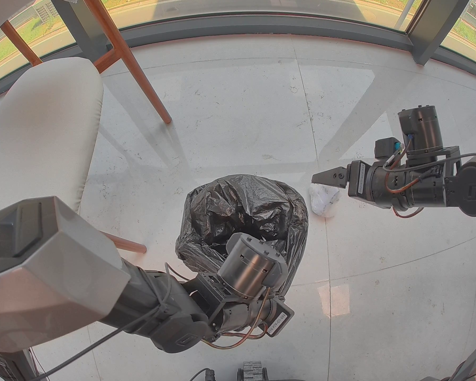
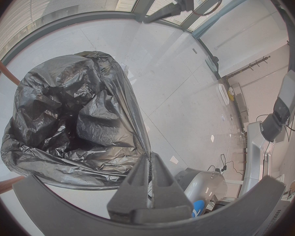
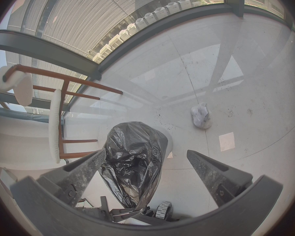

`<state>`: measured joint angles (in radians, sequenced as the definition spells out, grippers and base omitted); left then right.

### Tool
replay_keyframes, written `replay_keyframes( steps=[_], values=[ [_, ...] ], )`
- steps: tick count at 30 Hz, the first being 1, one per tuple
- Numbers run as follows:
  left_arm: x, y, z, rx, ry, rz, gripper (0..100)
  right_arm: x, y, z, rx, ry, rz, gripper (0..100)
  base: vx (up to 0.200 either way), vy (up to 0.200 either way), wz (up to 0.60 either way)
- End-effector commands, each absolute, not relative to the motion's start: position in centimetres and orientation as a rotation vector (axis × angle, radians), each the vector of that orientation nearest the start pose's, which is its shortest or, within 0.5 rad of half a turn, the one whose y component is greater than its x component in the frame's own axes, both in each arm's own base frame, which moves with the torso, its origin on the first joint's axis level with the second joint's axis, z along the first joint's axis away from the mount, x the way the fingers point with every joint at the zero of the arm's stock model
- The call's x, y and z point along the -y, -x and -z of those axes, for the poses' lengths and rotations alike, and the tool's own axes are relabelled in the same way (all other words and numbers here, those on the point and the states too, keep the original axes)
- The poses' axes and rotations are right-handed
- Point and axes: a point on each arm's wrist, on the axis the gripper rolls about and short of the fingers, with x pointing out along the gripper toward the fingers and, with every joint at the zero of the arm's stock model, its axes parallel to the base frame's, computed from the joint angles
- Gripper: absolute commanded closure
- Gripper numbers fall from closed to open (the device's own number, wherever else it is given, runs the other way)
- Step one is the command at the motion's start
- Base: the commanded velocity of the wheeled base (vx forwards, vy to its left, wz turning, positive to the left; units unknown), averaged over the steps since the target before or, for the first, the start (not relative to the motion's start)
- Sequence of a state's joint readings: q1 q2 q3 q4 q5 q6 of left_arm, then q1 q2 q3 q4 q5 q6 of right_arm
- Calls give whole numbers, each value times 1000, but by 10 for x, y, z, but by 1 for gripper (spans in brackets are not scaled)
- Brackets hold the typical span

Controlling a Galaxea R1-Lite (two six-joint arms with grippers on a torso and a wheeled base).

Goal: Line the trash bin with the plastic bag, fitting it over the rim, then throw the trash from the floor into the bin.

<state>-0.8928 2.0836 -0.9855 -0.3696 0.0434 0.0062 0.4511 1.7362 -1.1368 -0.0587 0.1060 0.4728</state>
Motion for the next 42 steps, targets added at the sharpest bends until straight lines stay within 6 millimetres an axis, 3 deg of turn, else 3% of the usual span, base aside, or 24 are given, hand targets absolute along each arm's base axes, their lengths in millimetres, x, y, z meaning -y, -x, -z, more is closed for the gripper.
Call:
replay_keyframes(
  steps=[1,6,7,17,22,26,36,42],
  values=[
    [289,-233,-64,-688,-356,812,100,-136,-278,-224,-606,-376,-413,0,0,0,0],
    [289,-233,-63,-690,-358,812,100,-135,-275,-228,-598,-395,-412,0,0,0,0],
    [289,-233,-61,-694,-362,810,0,-135,-275,-228,-598,-395,-412,0,0,0,0],
    [289,-230,-68,-690,-308,739,0,-131,-273,-230,-590,-399,-405,0,0,0,0],
    [259,-257,-96,-656,-162,601,0,-126,-270,-231,-585,-402,-399,0,0,0,0],
    [241,-264,-115,-625,-84,546,0,-125,-270,-228,-594,-401,-393,0,0,0,0],
    [232,-252,-152,-566,98,517,0,-127,-270,-229,-591,-399,-399,0,0,0,0],
    [211,-235,-161,-642,234,324,0,-126,-270,-229,-591,-400,-396,0,0,0,0]
  ],
)
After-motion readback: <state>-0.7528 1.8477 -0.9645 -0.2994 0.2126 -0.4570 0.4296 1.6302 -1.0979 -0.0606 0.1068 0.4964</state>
